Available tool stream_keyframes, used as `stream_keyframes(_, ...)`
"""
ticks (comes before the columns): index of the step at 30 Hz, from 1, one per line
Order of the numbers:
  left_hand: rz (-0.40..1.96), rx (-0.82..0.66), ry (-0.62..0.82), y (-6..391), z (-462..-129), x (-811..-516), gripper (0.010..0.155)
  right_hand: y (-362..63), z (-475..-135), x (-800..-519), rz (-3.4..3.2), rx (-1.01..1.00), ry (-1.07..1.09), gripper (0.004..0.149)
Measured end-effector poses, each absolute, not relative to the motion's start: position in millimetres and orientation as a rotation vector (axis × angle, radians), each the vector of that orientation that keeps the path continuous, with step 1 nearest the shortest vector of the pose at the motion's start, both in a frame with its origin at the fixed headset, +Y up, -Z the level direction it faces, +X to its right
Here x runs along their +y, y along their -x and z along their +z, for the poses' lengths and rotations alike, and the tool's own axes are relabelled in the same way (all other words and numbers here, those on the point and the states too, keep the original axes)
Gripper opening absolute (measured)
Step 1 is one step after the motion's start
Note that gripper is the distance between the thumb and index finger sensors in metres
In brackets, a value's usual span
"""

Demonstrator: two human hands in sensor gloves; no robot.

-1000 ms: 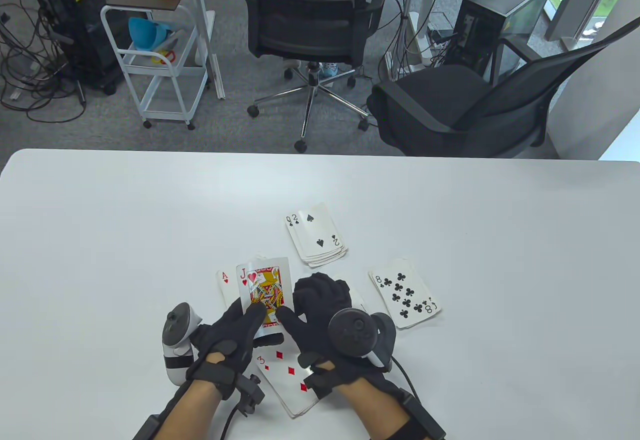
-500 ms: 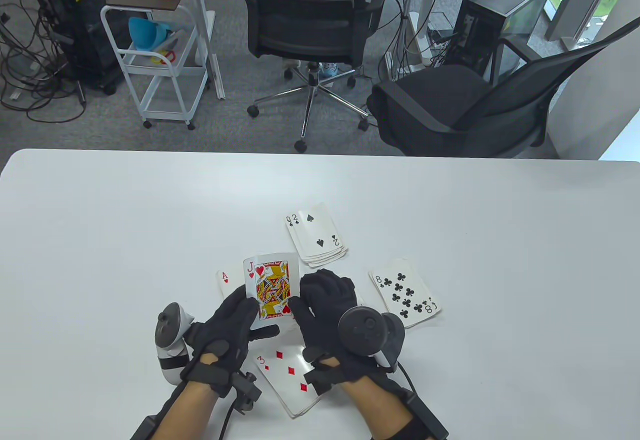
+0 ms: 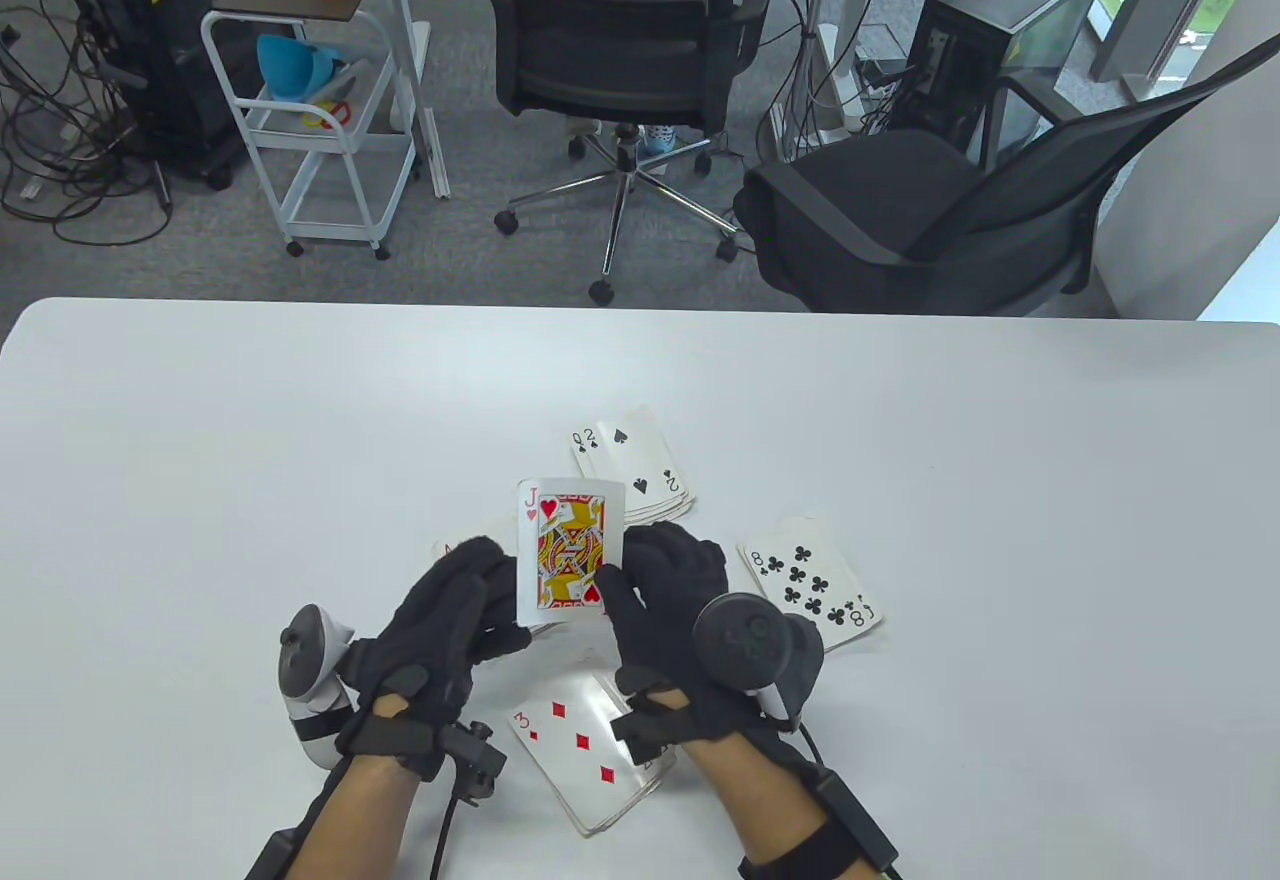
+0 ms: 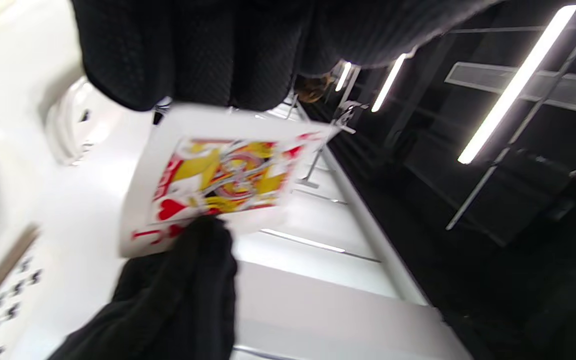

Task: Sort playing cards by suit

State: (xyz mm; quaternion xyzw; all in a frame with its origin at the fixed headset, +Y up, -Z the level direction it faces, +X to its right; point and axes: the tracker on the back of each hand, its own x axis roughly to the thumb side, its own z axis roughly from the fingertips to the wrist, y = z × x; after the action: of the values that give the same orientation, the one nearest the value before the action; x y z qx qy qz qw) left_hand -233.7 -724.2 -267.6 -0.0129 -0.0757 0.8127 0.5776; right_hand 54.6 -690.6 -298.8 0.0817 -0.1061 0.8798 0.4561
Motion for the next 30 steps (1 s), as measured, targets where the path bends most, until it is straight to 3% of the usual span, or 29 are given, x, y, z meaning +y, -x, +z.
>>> stream_keyframes(6,1.97,-0.233,-0.038,246,-267,-714,0.052,2,-346,-702,2.58,0.282,-0.272,0.038)
stream_keyframes(11,1.99,-0.259,-0.105,251,-264,-707,0.051,58,-372,-719,2.704,0.46,-0.272,0.039)
stream_keyframes(18,2.004,-0.273,-0.101,250,-265,-706,0.051,89,-377,-739,3.076,0.37,-0.254,0.041)
stream_keyframes(23,1.979,-0.313,0.011,239,-265,-708,0.051,63,-366,-724,2.984,0.188,-0.249,0.043)
stream_keyframes(30,1.77,-0.335,0.052,227,-265,-707,0.055,-45,-316,-700,2.527,-0.032,-0.377,0.055)
